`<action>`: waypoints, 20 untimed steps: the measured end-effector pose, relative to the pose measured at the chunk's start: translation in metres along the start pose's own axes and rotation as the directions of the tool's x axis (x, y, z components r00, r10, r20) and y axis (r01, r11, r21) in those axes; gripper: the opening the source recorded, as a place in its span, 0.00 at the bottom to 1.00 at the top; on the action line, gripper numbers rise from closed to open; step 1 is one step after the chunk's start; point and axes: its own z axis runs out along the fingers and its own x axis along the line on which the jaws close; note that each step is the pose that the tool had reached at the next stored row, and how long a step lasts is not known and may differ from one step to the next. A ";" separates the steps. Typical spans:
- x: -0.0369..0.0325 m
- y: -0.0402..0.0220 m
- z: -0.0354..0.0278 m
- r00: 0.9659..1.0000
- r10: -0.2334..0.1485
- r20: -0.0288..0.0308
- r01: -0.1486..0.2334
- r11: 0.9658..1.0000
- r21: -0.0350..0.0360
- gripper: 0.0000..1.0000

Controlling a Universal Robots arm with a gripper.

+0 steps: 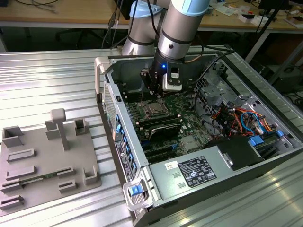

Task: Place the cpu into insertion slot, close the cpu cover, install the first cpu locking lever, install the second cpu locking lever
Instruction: 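Install the first cpu locking lever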

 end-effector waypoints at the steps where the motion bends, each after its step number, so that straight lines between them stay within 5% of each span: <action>1: 0.0007 -0.0008 0.0000 1.000 -0.002 -0.001 0.002 1.000 -0.001 0.11; 20: 0.0016 -0.0019 0.0001 1.000 -0.012 -0.003 0.012 1.000 -0.003 0.11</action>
